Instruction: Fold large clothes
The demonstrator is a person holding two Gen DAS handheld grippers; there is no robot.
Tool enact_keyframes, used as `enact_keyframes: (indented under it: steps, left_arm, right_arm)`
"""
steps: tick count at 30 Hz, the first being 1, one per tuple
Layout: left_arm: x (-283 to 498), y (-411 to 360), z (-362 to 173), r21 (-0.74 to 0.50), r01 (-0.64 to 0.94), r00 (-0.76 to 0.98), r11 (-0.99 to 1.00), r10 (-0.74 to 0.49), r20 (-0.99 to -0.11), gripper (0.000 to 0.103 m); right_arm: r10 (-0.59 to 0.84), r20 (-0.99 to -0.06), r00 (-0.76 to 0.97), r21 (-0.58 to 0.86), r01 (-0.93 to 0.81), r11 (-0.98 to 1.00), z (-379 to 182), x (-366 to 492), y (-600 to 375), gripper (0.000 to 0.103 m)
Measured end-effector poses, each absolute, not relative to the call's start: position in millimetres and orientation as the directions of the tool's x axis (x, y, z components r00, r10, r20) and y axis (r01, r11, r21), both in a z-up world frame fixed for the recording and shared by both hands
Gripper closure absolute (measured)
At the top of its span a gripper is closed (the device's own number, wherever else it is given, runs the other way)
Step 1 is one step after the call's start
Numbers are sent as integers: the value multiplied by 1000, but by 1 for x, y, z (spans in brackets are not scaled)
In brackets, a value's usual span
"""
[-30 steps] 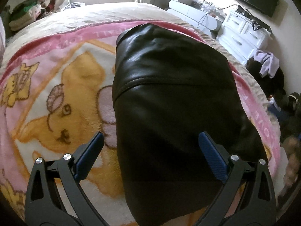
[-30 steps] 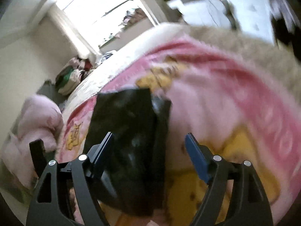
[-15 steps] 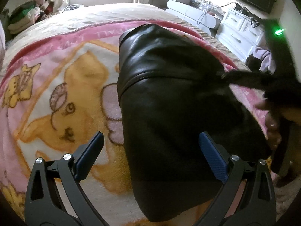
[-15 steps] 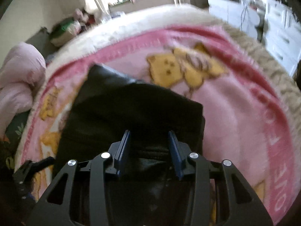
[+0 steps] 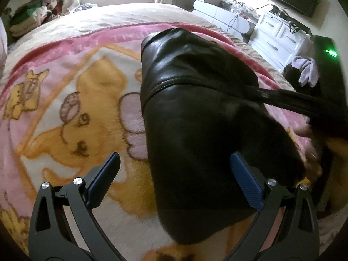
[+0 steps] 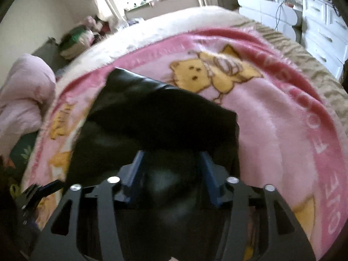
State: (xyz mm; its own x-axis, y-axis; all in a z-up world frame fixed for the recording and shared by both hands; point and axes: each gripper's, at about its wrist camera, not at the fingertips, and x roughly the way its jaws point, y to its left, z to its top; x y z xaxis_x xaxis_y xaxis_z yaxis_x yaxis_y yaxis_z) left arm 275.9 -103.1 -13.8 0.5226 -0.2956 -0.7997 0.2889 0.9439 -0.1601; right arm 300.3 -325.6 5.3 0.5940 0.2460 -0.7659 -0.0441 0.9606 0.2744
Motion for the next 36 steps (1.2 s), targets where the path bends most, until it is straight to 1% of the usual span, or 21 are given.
enact_keyframes:
  steps: [4, 8, 14, 20, 23, 25, 27, 30, 36]
  left_arm:
    - [265, -94, -5, -157, 281, 538, 947, -291, -791, 8]
    - [252, -83, 2, -165, 266, 552, 950, -290, -782, 8]
    - [226, -73, 14, -197, 254, 572, 947, -311, -758, 8]
    - [197, -67, 27, -206, 265, 593, 942, -328, -735, 8]
    - [179, -65, 32, -200, 270, 609, 942, -327, -723, 8]
    - [166, -65, 35, -192, 274, 623, 942, -326, -711, 8]
    - [153, -62, 36, -179, 276, 639, 944, -319, -700, 8]
    - [134, -58, 33, -168, 271, 659, 948, -310, -685, 8]
    - [104, -51, 21, -185, 258, 668, 948, -313, -675, 8]
  right_arm:
    - [238, -725, 646, 253, -71, 965, 22, 248, -325, 44]
    - [275, -706, 652, 299, -77, 951, 20, 206, -329, 44]
    - [240, -770, 592, 279, -26, 960, -12, 180, -326, 43]
    - [225, -750, 622, 268, -27, 963, -3, 156, -324, 42]
    - [238, -707, 665, 288, -36, 957, 10, 137, -326, 32]
    - [230, -672, 704, 278, -48, 959, 22, 119, -323, 17]
    - [219, -644, 733, 262, -58, 963, 30, 102, -318, 9]
    - [201, -608, 768, 232, -70, 970, 37, 75, -311, 5]
    - [154, -601, 784, 160, -70, 985, 33, 40, -300, 5]
